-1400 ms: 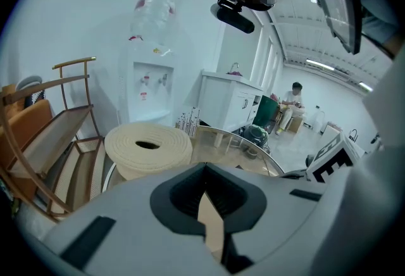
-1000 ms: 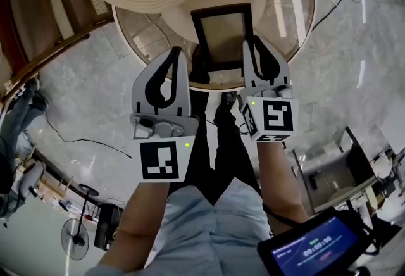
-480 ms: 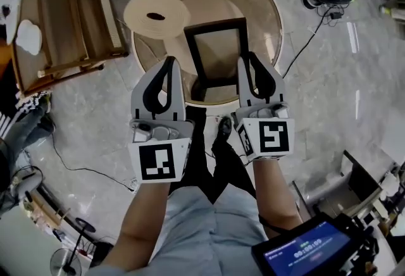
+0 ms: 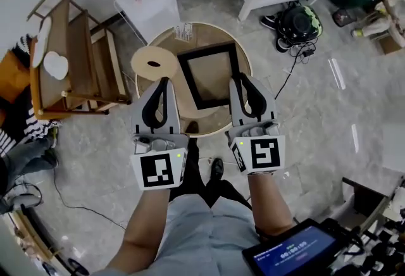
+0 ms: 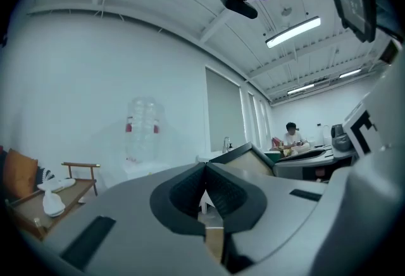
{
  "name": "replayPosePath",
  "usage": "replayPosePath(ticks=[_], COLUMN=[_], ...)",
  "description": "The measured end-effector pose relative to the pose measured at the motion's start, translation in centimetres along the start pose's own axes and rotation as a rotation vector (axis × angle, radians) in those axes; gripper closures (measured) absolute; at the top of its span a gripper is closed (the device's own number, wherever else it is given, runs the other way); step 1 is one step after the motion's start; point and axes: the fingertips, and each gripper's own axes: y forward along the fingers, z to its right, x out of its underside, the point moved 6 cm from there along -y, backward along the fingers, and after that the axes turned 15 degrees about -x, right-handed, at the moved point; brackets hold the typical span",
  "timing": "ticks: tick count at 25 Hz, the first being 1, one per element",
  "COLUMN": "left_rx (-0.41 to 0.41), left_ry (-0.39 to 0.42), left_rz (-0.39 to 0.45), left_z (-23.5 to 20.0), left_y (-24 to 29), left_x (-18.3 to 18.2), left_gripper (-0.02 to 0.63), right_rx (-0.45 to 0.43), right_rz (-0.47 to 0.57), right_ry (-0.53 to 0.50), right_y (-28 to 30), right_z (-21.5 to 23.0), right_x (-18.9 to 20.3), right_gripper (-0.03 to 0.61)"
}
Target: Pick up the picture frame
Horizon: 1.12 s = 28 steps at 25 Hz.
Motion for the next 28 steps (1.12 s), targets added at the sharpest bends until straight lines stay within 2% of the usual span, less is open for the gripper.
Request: replayPosePath(ticks=[7, 11, 15, 21, 28], left_rx=[-0.023, -0.039, -0.061, -0.09, -0.095], left_ry=[0.008, 0.034, 0.032, 0.033, 0.036], left_rz=[0.117, 0.195, 0.239, 0.3, 0.341], left_z=[2.3, 2.7, 2.9, 2.6, 3.0], left_y=[-3.5, -5.8, -8.0, -10.7, -12.5], left_x=[-7.3, -9.7, -12.5, -15.2, -16.8], left_gripper=[0.603, 0.603, 0.603, 0.603, 0.603], right_rx=[0.001, -0.006, -0.021, -0.041, -0.048], right_rz=[0.115, 0.165, 0.217, 0.282, 0.315], right_ry=[-0.08, -0.12, -0.164, -0.231, -0.259], right_y=[-5.6, -7.8, -9.8, -12.3, -13.9], right_z=[-0.2, -0.9, -2.1, -4.0, -5.1], right_x=[-7.3, -9.6, -11.9, -14.6, -15.8], right_gripper=[0.499, 0.499, 0.499, 0.499, 0.499])
